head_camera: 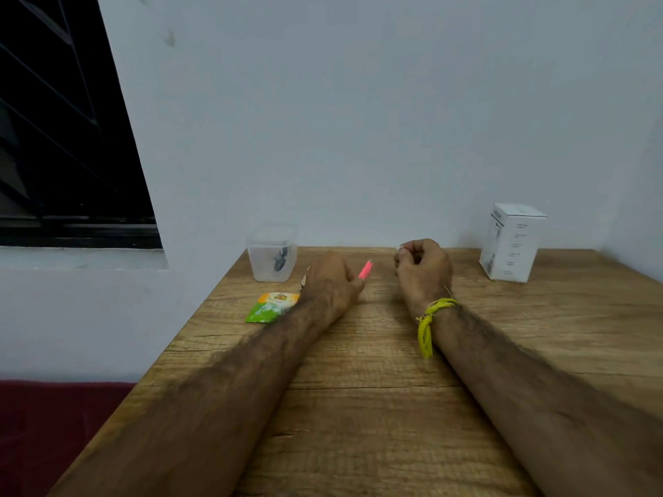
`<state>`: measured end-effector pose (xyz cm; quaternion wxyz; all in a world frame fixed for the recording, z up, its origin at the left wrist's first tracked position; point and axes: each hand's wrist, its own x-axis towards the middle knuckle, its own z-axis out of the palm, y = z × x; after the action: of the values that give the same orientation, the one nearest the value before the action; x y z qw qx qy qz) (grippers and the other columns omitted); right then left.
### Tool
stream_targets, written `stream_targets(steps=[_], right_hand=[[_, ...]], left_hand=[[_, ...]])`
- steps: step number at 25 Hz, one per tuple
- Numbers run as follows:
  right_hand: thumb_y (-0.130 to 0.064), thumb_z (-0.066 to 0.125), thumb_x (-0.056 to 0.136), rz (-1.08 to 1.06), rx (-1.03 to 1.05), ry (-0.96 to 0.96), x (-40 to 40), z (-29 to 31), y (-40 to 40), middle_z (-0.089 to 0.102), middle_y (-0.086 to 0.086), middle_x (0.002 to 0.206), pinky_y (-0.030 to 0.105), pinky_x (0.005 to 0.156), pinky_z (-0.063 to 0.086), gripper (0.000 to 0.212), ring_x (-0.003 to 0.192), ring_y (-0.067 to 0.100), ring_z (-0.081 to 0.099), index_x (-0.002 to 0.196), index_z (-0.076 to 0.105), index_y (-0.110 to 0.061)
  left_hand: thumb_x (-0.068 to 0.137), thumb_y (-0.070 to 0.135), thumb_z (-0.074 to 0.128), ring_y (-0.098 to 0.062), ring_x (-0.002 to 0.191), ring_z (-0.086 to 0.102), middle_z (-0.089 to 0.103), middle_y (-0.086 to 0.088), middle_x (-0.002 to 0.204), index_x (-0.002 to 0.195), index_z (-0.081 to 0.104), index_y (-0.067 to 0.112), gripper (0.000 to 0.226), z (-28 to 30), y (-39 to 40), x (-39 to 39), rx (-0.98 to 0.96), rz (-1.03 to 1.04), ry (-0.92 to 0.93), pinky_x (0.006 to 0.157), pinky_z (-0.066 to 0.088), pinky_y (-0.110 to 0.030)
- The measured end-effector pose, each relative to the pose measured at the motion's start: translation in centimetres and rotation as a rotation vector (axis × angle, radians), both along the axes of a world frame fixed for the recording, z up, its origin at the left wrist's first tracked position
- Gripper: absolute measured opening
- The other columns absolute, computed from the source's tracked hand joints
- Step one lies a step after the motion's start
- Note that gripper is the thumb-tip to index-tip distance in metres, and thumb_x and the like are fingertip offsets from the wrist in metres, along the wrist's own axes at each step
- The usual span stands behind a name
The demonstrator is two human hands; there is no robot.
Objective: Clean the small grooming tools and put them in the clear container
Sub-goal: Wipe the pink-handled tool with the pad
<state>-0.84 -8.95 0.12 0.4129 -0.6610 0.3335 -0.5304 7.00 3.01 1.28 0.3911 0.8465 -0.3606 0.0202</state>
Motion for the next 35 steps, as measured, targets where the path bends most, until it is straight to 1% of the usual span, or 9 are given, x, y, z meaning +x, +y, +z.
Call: stream_targets(steps=[3,6,9,15,19,24,28,31,35], right_hand=[[-0.015,0.069,0.085,0.045,0.115,-0.072,-0.1,-0.2,-0.3,0.072,0.001,0.067,0.048,0.076,0.061,0.016,0.072,0.023,0.073,0.073,0.063,-0.022],[-0.010,0.071,0.087,0.090,0.180,-0.115,-0.4,0.3,0.3,0.071,0.005,0.067,0.051,0.073,0.061,0.017,0.071,0.028,0.074,0.074,0.064,-0.018],[-0.008,0.070,0.088,0.117,0.177,-0.120,-0.9,0.8,0.8,0.071,0.006,0.069,0.051,0.074,0.061,0.014,0.072,0.028,0.074,0.079,0.063,-0.016],[-0.018,0.074,0.086,0.243,-0.072,0.103,-3.1,-0.4,-0.3,0.074,0.003,0.070,0.047,0.075,0.062,0.008,0.070,0.020,0.074,0.081,0.068,-0.017],[-0.024,0.074,0.082,0.282,-0.114,0.062,-1.9,0.1,0.9,0.074,0.003,0.075,0.047,0.074,0.061,0.007,0.074,0.021,0.073,0.081,0.068,-0.020],[-0.010,0.071,0.089,0.292,-0.174,-0.034,-2.7,0.0,1.8,0.073,0.003,0.075,0.044,0.075,0.061,0.014,0.074,0.019,0.073,0.085,0.065,-0.022],[-0.012,0.075,0.086,0.239,-0.216,-0.033,-3.7,0.6,2.5,0.073,-0.001,0.075,0.035,0.074,0.060,0.012,0.075,0.012,0.072,0.084,0.068,-0.021],[-0.015,0.075,0.085,0.191,-0.412,0.036,-4.1,0.8,2.8,0.070,-0.008,0.074,0.029,0.070,0.057,0.006,0.072,0.005,0.066,0.081,0.072,-0.018],[-0.007,0.070,0.084,0.193,-0.678,0.123,-3.5,0.5,3.0,0.069,-0.006,0.083,0.035,0.071,0.056,0.008,0.077,0.008,0.065,0.088,0.073,-0.014]], left_hand=[[0.086,0.011,0.075,-0.019,0.063,0.066,0.075,-0.015,0.075,0.081,0.073,0.000,0.013,-0.1,0.4,-0.2,-0.204,-0.085,0.297,0.073,0.059,-0.039],[0.089,-0.001,0.071,-0.017,0.059,0.063,0.072,-0.026,0.090,0.104,0.068,-0.003,0.016,0.5,1.4,-1.7,-0.311,-0.112,0.509,0.060,0.058,-0.030],[0.095,-0.001,0.063,-0.013,0.057,0.062,0.069,-0.017,0.085,0.110,0.066,-0.002,0.016,0.9,2.3,-2.4,-0.297,-0.158,0.513,0.055,0.057,-0.021],[0.097,-0.006,0.043,-0.021,0.070,0.067,0.066,-0.013,0.083,0.117,0.063,0.001,0.029,-0.3,2.7,-2.4,-0.365,-0.266,0.611,0.059,0.060,-0.024],[0.099,0.000,0.054,-0.025,0.079,0.073,0.068,-0.016,0.090,0.116,0.066,0.003,0.021,-0.8,1.9,-2.5,-0.393,-0.378,0.640,0.075,0.063,-0.030],[0.097,0.001,0.062,-0.027,0.076,0.075,0.072,-0.028,0.096,0.112,0.064,-0.002,0.016,-0.8,2.5,-2.8,-0.447,-0.395,0.706,0.067,0.063,-0.028],[0.095,-0.001,0.064,-0.030,0.076,0.076,0.073,-0.028,0.093,0.109,0.063,-0.002,0.014,-0.8,2.8,-3.3,-0.462,-0.397,0.738,0.065,0.061,-0.026],[0.092,-0.002,0.067,-0.028,0.077,0.076,0.075,-0.024,0.089,0.112,0.064,0.001,0.020,-0.7,3.0,-3.3,-0.462,-0.419,0.730,0.066,0.062,-0.028],[0.090,-0.003,0.069,-0.030,0.081,0.076,0.076,-0.019,0.091,0.108,0.066,0.001,0.019,-0.8,3.0,-3.0,-0.462,-0.441,0.714,0.071,0.063,-0.033]])
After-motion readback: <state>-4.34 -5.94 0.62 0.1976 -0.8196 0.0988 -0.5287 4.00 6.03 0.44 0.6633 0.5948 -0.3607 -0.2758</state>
